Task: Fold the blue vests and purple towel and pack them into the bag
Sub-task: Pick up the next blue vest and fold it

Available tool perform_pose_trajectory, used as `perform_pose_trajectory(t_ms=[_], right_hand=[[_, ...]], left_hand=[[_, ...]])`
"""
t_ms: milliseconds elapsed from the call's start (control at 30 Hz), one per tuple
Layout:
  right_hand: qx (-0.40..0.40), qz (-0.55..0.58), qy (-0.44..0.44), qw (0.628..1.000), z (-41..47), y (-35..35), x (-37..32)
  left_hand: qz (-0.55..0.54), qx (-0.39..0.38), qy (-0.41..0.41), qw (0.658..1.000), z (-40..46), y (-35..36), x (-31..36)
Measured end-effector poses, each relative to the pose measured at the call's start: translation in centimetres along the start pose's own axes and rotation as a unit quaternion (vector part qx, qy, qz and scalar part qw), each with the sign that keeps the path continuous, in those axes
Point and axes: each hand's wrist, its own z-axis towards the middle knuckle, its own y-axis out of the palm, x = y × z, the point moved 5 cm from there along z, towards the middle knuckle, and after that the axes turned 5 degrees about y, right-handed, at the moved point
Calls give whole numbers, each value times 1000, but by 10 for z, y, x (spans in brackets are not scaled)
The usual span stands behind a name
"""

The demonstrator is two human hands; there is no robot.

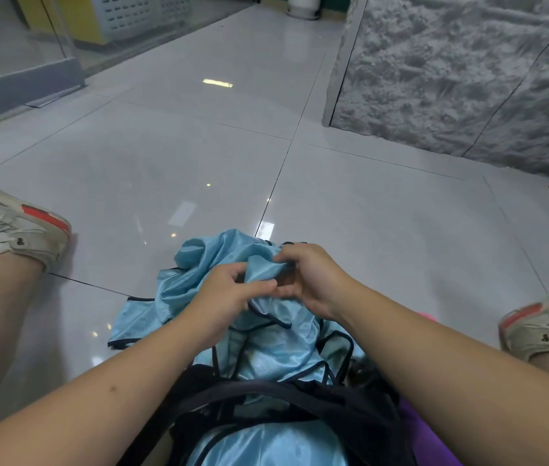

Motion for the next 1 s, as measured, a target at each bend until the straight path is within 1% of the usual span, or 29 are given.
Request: perform_pose_trajectory(t_ms=[133, 200, 267, 333, 467, 500, 567, 633, 700, 800, 900, 967, 1000], right_hand=[[62, -59, -32, 996, 5, -12, -4], [66, -58, -41, 995, 7, -19, -2], [36, -43, -38, 998, 9, -22, 4], [-4, -30, -29, 999, 9, -20, 9], [-52, -36, 12, 998, 13, -17, 18], [-56, -39, 25, 997, 13, -16, 20], [-31, -53, 40, 997, 15, -18, 22], [14, -113, 26, 993, 18, -20, 22], [33, -189, 5, 981, 21, -17, 22], [-16, -286, -16, 958, 17, 2, 25], [-70, -391, 11, 918, 13, 18, 36], [-103, -415, 44, 903, 10, 25, 45], [-104, -430, 58, 895, 10, 27, 46]], left_hand=[[-116, -2, -58, 992, 1, -15, -3], [-186, -8, -77, 980, 0, -22, -4], [-230, -11, -98, 968, -2, -29, -5], [-249, -22, -115, 961, -5, -33, -7], [-293, -28, -125, 948, -10, -38, -6], [-305, -29, -122, 944, -10, -41, -5], [-330, -27, -118, 936, -10, -47, 0], [-343, -19, -111, 933, -9, -54, 3], [-344, -17, -107, 933, -9, -57, 6], [-356, -39, -95, 929, -8, -57, 11], [-371, -80, -71, 923, -7, -58, 26], [-367, -98, -49, 924, -6, -59, 42], [-365, -105, -36, 924, -6, -59, 51]])
